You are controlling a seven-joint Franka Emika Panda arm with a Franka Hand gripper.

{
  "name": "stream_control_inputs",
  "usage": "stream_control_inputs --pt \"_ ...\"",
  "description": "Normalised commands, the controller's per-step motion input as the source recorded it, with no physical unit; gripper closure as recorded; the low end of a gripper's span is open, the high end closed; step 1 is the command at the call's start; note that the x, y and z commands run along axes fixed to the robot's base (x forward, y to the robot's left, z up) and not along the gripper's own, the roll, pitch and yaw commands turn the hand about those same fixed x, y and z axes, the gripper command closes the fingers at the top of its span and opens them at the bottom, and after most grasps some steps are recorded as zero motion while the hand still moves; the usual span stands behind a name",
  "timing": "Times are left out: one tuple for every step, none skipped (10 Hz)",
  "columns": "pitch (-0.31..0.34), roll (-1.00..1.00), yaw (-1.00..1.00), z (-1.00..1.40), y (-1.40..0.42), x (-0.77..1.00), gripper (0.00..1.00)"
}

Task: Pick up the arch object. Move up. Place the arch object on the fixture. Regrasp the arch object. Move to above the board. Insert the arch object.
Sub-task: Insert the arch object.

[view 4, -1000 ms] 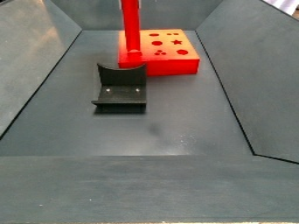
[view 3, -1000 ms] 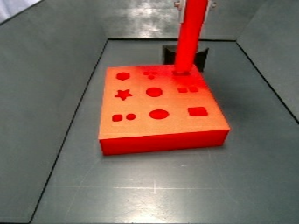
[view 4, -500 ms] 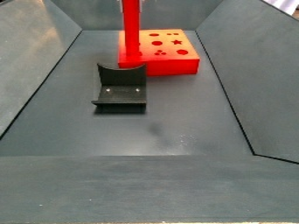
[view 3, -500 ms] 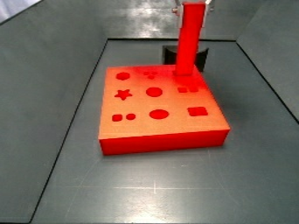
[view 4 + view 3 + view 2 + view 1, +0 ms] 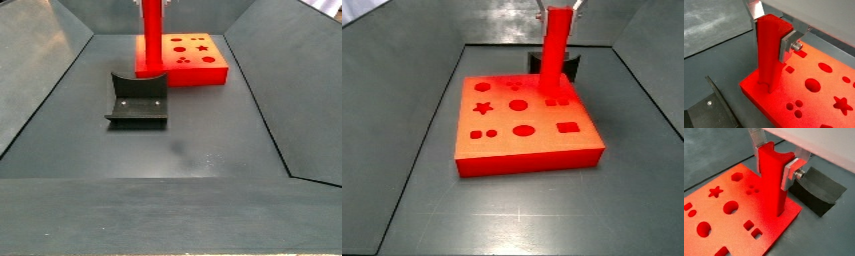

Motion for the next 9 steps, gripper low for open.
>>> stream_control_inputs --pt "-0.051 0.0 0.0 -0.16 0.03 0.0 1.0" --pt "-0.083 0.03 0.0 -0.32 0.0 0.0 1.0" --pt "-0.13 0.03 0.0 -0.46 0.0 0.0 1.0" --pt "-0.256 0.07 0.0 -0.63 0.0 0.0 1.0" --pt "-0.251 0.05 0.0 -0.59 0.0 0.0 1.0" --pt "-0.209 0.04 0.0 -0.49 0.0 0.0 1.0" --pt "-0.156 0.04 0.0 -0.36 0.0 0.0 1.0" --pt "-0.087 0.0 0.0 -0.21 0.0 0.0 1.0" --pt "0.0 0.0 0.0 0.0 0.0 0.0 1.0"
